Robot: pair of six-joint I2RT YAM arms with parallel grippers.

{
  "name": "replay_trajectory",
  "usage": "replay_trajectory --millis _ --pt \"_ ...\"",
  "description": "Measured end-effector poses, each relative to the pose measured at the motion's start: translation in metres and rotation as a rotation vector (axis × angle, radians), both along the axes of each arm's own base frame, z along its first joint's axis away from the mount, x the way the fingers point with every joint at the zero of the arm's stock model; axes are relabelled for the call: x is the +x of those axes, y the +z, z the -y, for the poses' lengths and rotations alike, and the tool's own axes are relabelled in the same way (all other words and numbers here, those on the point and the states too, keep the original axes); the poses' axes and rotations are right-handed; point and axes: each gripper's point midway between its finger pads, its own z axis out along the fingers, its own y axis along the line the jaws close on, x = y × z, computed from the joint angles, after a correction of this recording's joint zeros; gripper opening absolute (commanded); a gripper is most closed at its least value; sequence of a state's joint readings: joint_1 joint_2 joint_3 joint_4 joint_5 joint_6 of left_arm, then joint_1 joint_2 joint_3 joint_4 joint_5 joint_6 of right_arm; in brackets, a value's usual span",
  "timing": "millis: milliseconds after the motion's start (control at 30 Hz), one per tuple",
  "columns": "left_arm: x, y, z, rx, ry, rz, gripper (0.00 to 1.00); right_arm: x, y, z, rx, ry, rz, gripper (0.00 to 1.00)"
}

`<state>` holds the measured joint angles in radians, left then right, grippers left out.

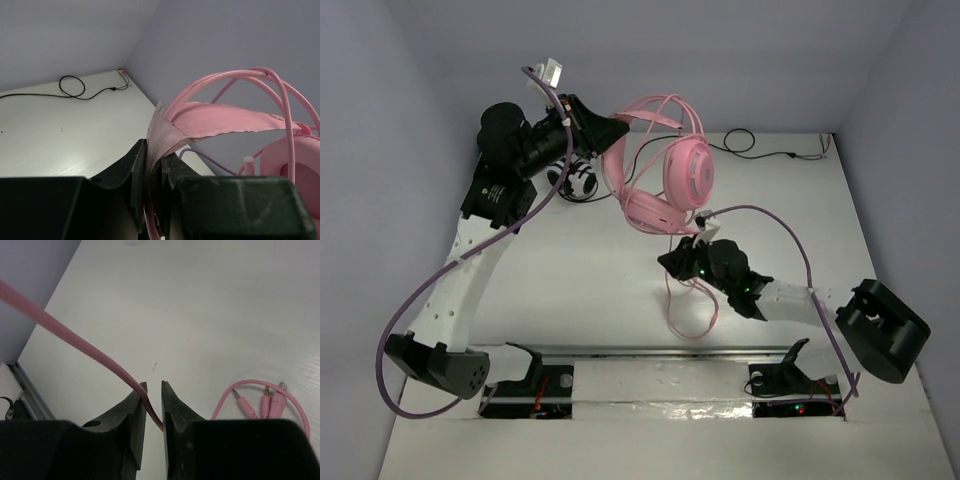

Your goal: Wrap the headphones

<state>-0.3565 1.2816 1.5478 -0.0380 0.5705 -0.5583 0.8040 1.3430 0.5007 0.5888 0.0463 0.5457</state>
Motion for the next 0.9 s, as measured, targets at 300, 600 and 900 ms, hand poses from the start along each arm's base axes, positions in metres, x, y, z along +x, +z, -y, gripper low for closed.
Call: replay_trajectory --millis 300,600,900 --pt "0.013 -0.018 -0.016 -0.069 0.126 -0.044 0.00 -0.019 -0.004 -0.022 0.043 0.097 -0.036 0.00" --pt "0.054 -0.096 -0.067 -0.104 0.511 -0.165 0.00 -0.098 0.005 -0.083 0.037 0.301 -0.074 0.00" --pt "0.071 -0.152 -0.106 -0.049 0.759 -0.231 0.00 -0.137 0.008 -0.097 0.021 0.323 -0.085 0.00"
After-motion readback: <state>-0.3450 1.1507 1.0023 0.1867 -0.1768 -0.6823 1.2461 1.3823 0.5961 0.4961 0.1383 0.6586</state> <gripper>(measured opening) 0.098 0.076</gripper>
